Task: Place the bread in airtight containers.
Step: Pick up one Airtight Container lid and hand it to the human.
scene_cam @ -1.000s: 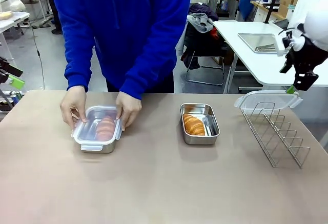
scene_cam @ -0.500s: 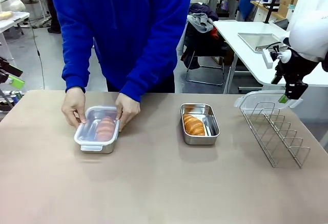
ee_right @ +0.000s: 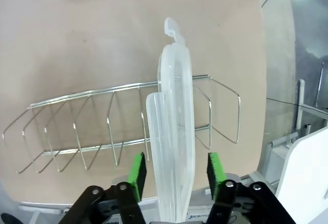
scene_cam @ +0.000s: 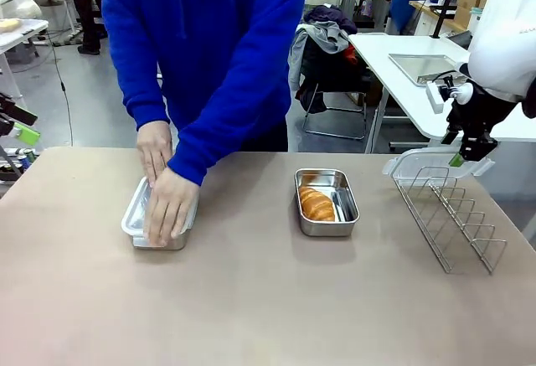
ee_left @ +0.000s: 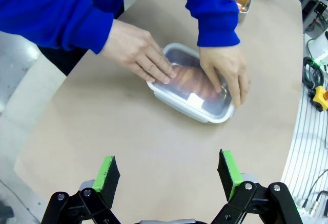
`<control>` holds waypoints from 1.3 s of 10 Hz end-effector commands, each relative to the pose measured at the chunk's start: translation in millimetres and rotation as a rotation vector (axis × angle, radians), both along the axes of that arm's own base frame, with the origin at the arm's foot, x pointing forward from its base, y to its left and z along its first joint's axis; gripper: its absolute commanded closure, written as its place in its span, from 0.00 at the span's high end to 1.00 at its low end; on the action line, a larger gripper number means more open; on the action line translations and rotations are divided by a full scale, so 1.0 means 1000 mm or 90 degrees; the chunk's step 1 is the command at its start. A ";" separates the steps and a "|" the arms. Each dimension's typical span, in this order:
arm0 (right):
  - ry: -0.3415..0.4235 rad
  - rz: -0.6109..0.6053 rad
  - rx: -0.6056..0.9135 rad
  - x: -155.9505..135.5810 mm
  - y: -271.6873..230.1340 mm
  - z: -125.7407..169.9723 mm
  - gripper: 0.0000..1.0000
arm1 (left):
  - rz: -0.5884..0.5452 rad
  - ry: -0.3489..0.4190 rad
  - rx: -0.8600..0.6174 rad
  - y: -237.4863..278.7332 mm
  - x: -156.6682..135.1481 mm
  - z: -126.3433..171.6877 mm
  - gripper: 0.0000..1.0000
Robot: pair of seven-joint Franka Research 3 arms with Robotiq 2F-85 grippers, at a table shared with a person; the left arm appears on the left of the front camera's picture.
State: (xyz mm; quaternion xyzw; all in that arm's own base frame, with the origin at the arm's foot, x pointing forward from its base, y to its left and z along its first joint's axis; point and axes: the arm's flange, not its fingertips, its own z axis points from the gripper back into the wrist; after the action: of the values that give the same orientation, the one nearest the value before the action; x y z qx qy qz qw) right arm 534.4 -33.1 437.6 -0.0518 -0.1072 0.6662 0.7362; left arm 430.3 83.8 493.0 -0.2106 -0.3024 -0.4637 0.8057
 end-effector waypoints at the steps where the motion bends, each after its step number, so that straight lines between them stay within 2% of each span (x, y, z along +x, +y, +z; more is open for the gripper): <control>1: -0.010 0.019 -0.007 -0.003 0.000 -0.001 0.00 | -0.013 -0.007 -0.003 0.001 -0.001 0.001 1.00; 3: -0.014 0.028 -0.007 -0.009 0.002 0.000 0.03 | -0.013 -0.007 -0.003 0.001 -0.001 0.001 1.00; 4: -0.015 0.027 -0.012 -0.010 0.002 -0.001 0.00 | -0.013 -0.007 -0.003 0.001 -0.001 0.001 1.00; 7: -0.019 0.035 -0.019 -0.020 0.001 0.002 0.00 | -0.013 -0.007 -0.003 0.001 -0.001 0.001 1.00; 9: -0.044 0.034 -0.017 -0.024 0.001 0.010 0.00 | -0.013 -0.007 -0.003 0.001 -0.001 0.001 1.00; 10: -0.075 0.023 -0.009 -0.028 0.000 0.020 0.00 | -0.013 -0.007 -0.003 0.001 -0.001 0.001 1.00; 11: -0.083 0.011 -0.011 -0.038 0.002 0.040 0.00 | -0.013 -0.007 -0.003 0.001 -0.001 0.001 1.00; 13: -0.097 0.015 0.009 -0.061 0.008 0.093 0.00 | -0.013 -0.007 -0.003 0.001 -0.001 0.001 1.00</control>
State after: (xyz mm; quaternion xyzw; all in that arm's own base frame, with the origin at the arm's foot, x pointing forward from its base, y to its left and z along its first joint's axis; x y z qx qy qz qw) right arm 490.6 -30.5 508.9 -0.0954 -0.1564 0.6713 0.7182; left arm 430.3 83.8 493.1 -0.2105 -0.3025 -0.4637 0.8057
